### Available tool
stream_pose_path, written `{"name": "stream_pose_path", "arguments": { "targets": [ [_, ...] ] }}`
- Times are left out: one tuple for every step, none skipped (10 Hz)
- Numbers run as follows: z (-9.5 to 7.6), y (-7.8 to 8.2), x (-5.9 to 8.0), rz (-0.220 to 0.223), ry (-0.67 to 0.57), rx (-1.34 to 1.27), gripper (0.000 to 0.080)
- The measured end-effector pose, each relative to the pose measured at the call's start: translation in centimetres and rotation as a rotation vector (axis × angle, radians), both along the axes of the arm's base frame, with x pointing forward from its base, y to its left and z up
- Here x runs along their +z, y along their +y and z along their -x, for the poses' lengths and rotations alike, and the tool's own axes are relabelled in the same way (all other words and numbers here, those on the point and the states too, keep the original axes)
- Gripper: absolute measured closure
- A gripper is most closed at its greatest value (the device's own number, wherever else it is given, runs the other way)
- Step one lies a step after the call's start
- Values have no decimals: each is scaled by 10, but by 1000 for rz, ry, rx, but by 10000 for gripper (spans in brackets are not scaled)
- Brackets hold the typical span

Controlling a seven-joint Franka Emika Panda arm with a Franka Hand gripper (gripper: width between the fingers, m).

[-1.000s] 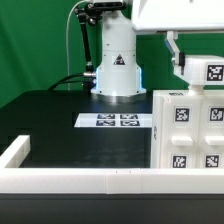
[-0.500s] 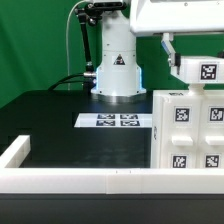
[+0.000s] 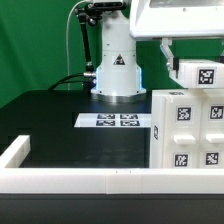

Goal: Assemble cabinet

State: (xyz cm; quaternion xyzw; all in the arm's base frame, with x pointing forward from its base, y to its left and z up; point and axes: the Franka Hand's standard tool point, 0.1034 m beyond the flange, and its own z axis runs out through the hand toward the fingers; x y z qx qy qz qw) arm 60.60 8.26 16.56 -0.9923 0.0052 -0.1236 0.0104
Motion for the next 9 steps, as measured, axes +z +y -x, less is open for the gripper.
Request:
{"name": "stream_pose_path", "arguments": {
  "targets": [
    [-4,0,0,-1,-25,0,239],
    [-6,-1,0,-1,-37,-1,239],
    [-7,-1,0,-1,-39,-1,239],
    [-7,-1,1,-1,-39,-1,239],
    [-7,-1,1,-1,-40,-1,239],
    [-7,-1,1,-1,-40,-1,239],
    [-7,-1,1,-1,-40,-1,239],
    [-7,-1,1,-1,-40,-1,239],
    [-7,-1,1,-1,-40,-1,239]
  ]
}}
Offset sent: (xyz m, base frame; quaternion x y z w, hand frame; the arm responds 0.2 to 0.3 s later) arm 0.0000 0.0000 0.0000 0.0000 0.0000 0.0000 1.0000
